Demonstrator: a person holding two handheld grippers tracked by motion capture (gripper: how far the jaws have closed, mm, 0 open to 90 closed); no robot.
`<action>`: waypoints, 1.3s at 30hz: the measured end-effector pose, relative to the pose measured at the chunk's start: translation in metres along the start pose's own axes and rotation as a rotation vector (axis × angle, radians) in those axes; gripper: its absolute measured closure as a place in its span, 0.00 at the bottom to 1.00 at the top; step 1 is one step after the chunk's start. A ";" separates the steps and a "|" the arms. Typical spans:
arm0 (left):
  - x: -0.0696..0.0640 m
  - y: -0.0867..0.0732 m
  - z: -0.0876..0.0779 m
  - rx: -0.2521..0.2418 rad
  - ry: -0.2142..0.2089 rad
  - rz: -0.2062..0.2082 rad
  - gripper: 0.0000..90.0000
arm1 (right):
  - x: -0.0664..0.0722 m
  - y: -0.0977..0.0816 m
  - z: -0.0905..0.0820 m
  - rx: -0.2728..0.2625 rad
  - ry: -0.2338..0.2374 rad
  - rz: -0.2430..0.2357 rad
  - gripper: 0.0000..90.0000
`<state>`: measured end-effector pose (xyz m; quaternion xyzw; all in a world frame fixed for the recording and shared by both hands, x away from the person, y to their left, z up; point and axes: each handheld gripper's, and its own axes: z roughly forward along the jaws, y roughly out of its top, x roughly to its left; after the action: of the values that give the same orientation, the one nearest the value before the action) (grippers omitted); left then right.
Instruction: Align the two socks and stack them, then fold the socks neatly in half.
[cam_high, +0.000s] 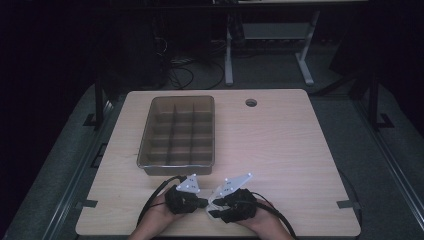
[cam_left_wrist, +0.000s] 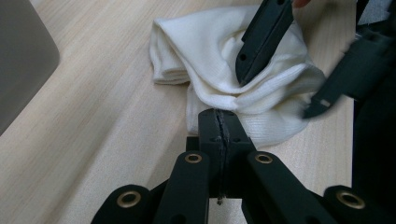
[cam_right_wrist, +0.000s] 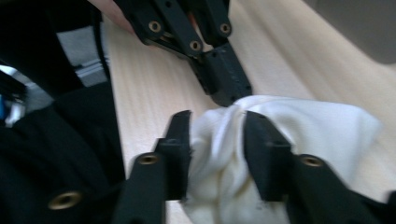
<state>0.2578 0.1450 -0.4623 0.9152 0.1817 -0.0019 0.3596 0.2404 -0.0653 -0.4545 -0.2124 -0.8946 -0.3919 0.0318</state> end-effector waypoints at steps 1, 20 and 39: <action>0.000 0.000 0.000 -0.002 0.001 -0.001 0.99 | 0.000 0.000 0.001 0.003 -0.004 -0.017 0.63; -0.001 0.018 -0.016 -0.135 0.021 0.000 0.93 | 0.002 -0.001 0.001 -0.003 -0.001 -0.032 0.51; 0.000 0.036 0.010 -0.112 0.013 -0.002 0.93 | 0.013 -0.012 -0.030 -0.073 -0.012 -0.043 0.49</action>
<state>0.2706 0.1141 -0.4464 0.8934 0.1846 0.0141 0.4093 0.2204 -0.0892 -0.4389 -0.1965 -0.8843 -0.4235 0.0105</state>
